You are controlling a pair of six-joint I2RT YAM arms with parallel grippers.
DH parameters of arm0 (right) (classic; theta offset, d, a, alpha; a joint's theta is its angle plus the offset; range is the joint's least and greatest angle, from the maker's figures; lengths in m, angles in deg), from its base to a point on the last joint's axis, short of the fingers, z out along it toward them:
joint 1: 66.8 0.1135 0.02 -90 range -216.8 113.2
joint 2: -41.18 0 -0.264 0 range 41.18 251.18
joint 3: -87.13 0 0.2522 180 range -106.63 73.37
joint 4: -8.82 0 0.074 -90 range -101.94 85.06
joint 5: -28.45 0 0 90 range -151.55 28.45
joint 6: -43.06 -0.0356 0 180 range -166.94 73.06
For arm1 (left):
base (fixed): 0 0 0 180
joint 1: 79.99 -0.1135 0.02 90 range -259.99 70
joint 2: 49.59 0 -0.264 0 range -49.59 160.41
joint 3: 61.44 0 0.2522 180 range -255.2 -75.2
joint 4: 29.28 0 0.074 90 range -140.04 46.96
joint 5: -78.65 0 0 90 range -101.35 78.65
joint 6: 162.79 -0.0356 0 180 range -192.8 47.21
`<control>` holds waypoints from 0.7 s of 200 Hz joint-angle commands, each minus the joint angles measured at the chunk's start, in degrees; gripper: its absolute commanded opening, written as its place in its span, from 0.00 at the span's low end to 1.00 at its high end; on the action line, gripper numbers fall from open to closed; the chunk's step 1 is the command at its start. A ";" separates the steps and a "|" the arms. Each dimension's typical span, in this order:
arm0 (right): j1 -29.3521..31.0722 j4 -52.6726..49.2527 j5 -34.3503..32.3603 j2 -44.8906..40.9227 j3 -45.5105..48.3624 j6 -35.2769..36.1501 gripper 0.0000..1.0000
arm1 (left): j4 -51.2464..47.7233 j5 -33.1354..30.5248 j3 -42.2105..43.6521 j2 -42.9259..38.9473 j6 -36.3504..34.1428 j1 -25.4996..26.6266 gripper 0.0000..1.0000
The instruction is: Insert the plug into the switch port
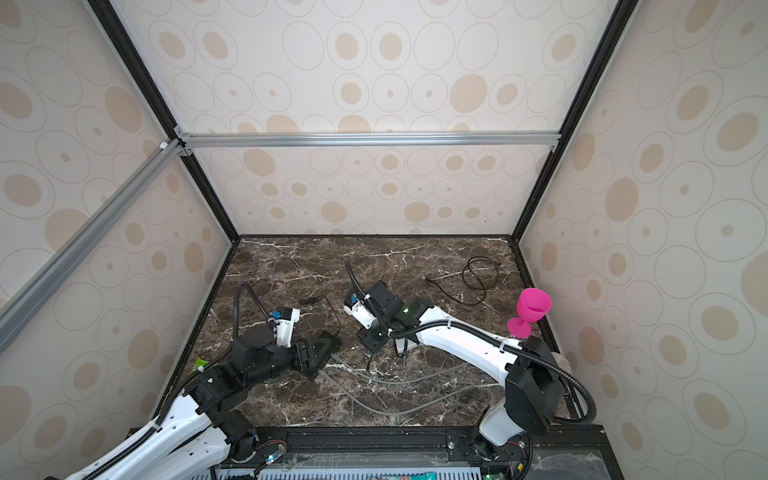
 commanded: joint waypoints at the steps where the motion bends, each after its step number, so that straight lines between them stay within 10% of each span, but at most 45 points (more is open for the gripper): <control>1: -0.02 -10.22 8.47 2.67 -0.30 37.09 0.29 | -1.35 -4.05 -8.17 -5.62 -7.83 -0.42 0.71; 29: -0.06 -10.16 -2.39 6.65 -0.83 54.77 0.26 | -7.19 -9.11 -14.30 -10.67 -14.94 -0.36 0.76; 140: 3.89 -11.93 -13.86 24.09 -11.05 65.27 0.31 | -9.85 -4.71 -11.60 -23.34 -19.44 -0.38 0.80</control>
